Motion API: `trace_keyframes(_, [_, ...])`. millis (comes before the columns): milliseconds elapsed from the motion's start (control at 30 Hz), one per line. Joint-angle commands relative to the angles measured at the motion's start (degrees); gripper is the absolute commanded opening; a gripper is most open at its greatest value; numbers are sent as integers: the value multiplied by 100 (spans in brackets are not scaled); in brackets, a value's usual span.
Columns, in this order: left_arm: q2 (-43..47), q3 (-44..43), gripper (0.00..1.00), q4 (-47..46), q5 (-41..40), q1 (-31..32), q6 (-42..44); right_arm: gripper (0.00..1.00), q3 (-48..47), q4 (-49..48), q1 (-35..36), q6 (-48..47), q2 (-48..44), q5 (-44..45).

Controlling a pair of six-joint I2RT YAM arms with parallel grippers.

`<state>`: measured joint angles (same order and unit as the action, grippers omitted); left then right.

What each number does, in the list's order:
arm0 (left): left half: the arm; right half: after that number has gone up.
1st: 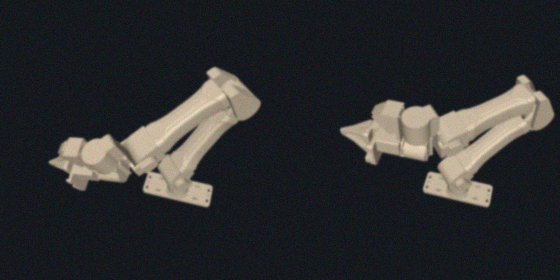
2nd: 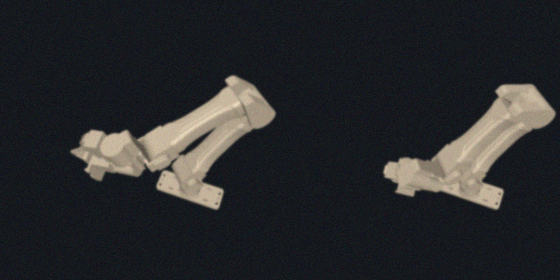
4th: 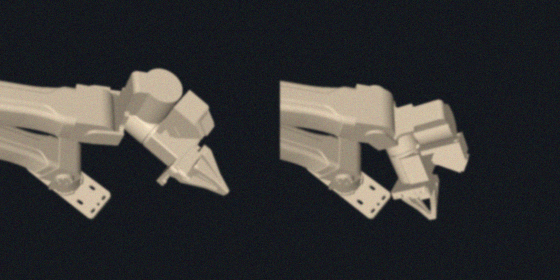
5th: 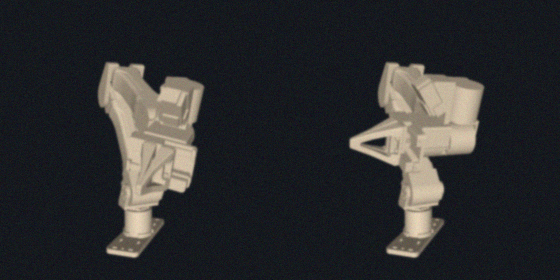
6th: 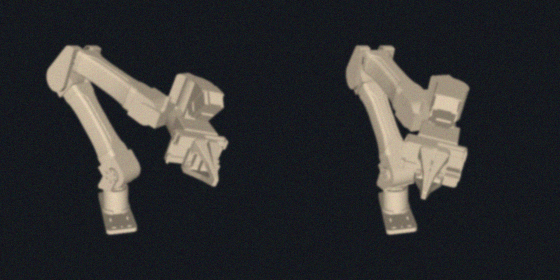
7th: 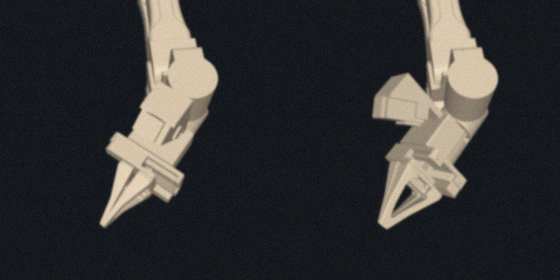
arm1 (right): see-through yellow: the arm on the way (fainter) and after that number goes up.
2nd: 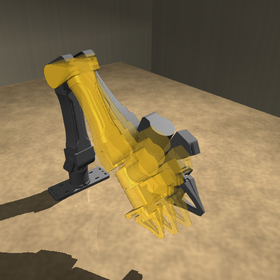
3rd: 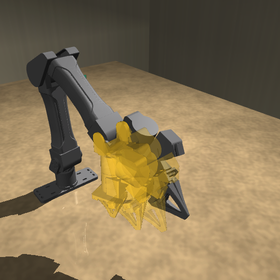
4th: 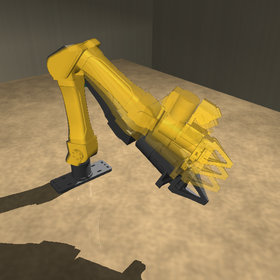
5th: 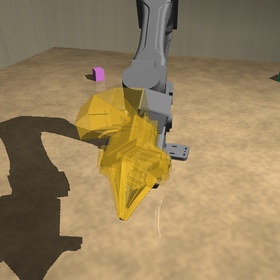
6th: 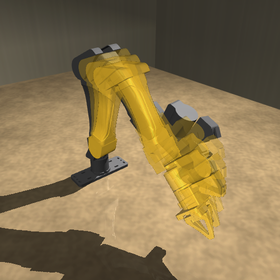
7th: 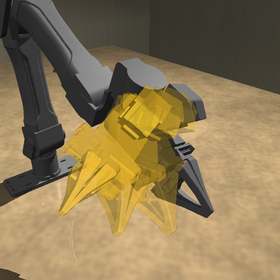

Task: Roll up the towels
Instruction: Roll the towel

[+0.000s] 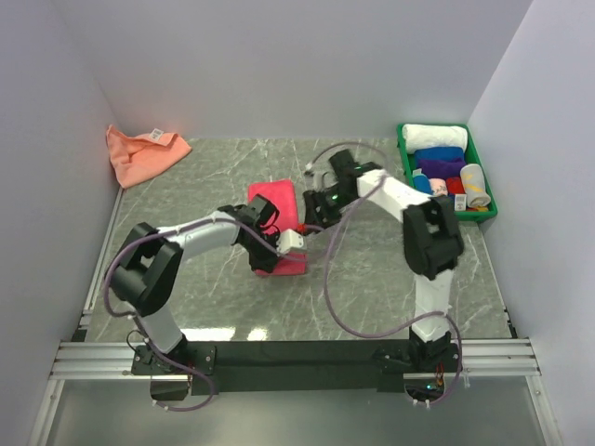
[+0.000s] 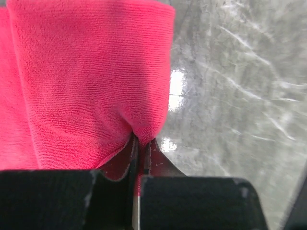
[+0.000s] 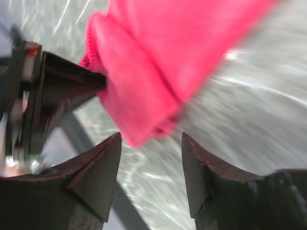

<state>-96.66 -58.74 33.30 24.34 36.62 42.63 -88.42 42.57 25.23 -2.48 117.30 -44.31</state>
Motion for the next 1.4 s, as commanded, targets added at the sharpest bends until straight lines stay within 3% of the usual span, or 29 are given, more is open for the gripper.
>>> trace_keyframes(0, [-528, -541, 1, 1607, 1151, -400, -88, 62, 253, -431, -632, -235, -1363, 861])
trace_keyframes(233, [-1916, -1868, 1, 2759, 1741, -955, 17, 78, 1396, -1286, -1099, -1059, -3595, 2093])
trace_keyframes(400, [-2778, -2597, 1, 3060, 1776, -1175, -27, 86, 1679, -464, -977, -2061, -4451, 1376])
trace_keyframes(500, [-3147, -2896, 1, 3244, 1802, -1263, -27, 77, 1880, -126, -225, -2564, -4628, 1310])
trace_keyframes(633, [-3526, -3187, 1, 3437, 1733, -1324, -18, 73, 2723, -845, 1166, -2635, -4900, 2153])
trace_keyframes(833, [-3868, -3398, 1, 3604, 1723, -1491, -1, 72, 2963, -2058, 2660, -2687, -3839, 3262])
trace_keyframes(1100, [-3992, -3425, 1, 3578, 1697, -1579, -44, 71, 3129, -3622, 2996, -3179, -2459, 3745])
trace_keyframes(1367, [-3957, -3346, 4, 3552, 1846, -1719, -132, 60, 2866, -3562, 2996, -3320, -1579, 3421])
